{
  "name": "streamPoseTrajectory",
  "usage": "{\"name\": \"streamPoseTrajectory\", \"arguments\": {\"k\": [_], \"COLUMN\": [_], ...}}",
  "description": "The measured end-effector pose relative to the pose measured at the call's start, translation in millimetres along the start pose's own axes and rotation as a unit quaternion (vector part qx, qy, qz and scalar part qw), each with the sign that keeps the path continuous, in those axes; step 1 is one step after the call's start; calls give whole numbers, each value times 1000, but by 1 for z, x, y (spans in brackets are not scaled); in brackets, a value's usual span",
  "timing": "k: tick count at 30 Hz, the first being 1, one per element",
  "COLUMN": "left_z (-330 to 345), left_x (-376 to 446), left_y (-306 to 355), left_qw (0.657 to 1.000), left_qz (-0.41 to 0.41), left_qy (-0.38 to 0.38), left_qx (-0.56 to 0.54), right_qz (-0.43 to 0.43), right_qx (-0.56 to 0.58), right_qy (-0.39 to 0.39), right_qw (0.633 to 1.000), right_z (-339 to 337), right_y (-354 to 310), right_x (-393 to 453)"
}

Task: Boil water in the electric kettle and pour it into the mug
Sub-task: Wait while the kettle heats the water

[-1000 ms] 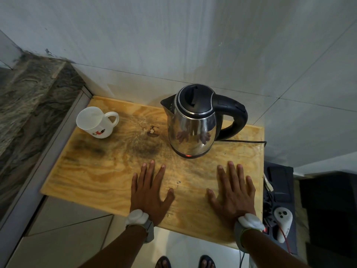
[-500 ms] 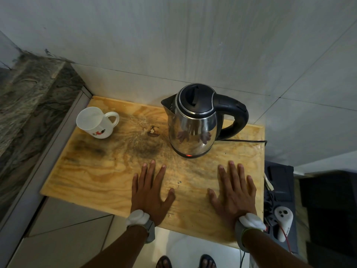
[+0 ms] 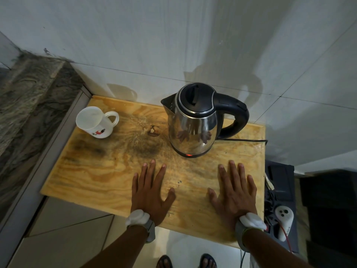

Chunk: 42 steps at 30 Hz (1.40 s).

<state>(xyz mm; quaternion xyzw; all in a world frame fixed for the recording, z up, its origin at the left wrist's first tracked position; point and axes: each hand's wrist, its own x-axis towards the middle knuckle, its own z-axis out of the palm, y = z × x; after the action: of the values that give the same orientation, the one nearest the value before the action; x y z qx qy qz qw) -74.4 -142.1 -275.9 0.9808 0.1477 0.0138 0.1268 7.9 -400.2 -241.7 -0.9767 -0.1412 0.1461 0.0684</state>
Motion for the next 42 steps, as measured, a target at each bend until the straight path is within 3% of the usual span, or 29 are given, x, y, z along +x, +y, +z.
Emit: {"name": "streamPoseTrajectory", "arguments": {"k": [42], "left_z": [-1], "left_x": [-1], "left_y": [2], "left_qw": [1000], "left_qz": [0], "left_qy": [4], "left_qx": [-6], "right_qz": [-1], "right_qx": [10], "right_qy": [10], "right_qw": [1000], "right_z": [1], "right_y": [2], "right_x": [0]}}
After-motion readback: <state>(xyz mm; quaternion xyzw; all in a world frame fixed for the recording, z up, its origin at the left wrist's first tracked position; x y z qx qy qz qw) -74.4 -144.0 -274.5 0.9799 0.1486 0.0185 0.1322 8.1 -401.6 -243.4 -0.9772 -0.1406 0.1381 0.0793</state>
